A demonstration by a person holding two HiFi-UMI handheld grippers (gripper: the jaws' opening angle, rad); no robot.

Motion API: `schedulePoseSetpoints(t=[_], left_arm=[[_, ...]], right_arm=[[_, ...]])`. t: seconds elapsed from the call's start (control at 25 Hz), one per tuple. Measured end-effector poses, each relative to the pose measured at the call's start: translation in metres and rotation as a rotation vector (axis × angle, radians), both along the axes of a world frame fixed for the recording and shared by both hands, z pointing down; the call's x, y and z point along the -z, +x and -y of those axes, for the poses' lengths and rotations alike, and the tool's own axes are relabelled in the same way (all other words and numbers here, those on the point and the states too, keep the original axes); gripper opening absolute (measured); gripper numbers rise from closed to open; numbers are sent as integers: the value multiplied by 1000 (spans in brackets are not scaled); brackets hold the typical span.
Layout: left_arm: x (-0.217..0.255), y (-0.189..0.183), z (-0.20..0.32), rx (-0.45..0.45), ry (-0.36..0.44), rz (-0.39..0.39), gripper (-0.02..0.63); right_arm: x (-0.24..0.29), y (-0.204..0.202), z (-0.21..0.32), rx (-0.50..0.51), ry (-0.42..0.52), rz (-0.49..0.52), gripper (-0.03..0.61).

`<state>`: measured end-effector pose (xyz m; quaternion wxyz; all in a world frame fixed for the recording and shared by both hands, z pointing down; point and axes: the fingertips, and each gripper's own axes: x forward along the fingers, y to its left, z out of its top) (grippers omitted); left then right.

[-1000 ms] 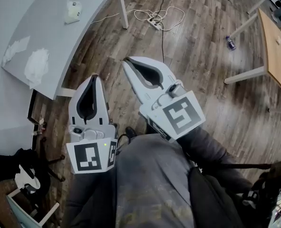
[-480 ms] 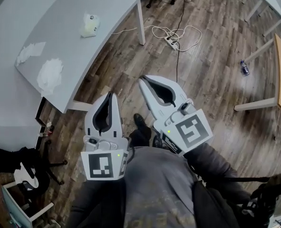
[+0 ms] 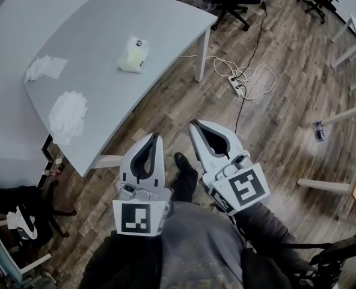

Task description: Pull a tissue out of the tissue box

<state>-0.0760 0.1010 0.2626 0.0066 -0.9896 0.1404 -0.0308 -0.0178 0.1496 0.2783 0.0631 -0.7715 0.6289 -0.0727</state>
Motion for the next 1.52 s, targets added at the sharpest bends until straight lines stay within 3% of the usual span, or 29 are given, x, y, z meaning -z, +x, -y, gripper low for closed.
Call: schedulePoseSetpoints(t=[0.36,0.64,0.92,1.28,1.52], left_arm=[[-14,90,114,55,-54,26,-2],[-7,118,162,56,-92,31,-2],[0,144,202,137,-84,11,-2],[-35,196,272,373,-126,62,-2],[-56,214,315,600,-213,103,-2]], right_arm=[[-7,92,124,79,-39,-1,3],[21,122,194,158,-48,-72,3],[21,152,240,261,-50,-97,3],[-27,209,334,532,-88,-82,3],[-67,217,388,866,-181,-71,5]])
